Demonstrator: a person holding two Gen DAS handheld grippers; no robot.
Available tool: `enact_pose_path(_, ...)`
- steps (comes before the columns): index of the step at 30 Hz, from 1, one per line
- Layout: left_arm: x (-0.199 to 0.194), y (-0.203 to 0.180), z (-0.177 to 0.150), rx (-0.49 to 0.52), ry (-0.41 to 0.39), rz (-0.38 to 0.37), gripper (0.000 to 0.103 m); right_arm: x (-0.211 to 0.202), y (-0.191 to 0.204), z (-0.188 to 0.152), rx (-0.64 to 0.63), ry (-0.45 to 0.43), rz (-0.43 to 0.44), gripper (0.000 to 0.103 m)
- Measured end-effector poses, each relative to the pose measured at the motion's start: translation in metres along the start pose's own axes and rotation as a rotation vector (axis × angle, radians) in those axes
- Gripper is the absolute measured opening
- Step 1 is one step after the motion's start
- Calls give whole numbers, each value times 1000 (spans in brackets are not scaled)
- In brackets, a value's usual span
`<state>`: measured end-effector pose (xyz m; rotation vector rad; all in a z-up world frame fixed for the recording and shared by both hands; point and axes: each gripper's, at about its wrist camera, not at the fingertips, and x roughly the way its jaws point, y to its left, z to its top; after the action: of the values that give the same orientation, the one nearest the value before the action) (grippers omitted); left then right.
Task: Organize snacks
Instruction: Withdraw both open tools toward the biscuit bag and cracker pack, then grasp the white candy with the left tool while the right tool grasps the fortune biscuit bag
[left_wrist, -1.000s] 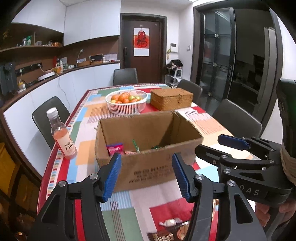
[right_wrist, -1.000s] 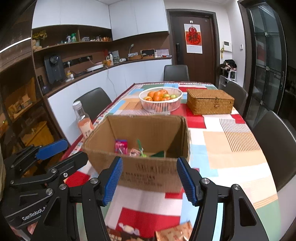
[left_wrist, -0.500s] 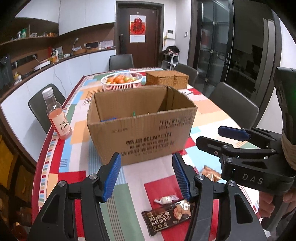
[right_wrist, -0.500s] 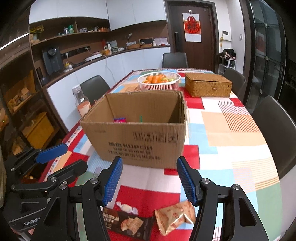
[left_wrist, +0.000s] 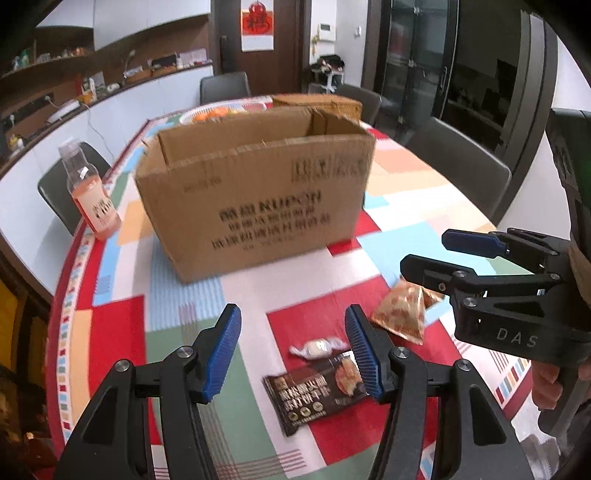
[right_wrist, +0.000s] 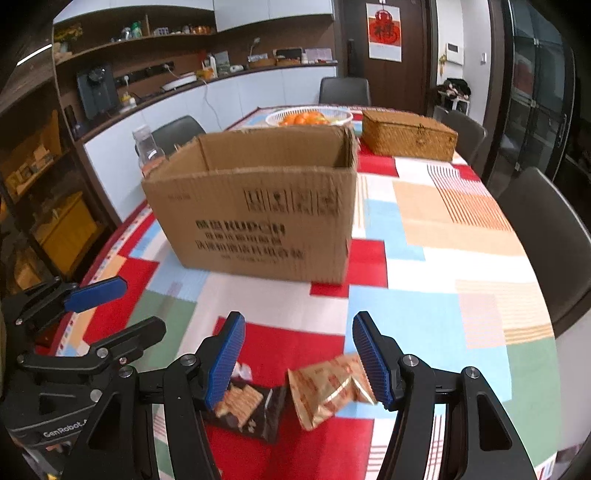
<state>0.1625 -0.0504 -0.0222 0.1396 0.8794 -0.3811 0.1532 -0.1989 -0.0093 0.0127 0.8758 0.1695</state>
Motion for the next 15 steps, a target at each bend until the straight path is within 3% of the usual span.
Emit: enact_pose_path(15,48,-6,-21,-52,171,-66,58,24,-19,-37,105,131,-4,62)
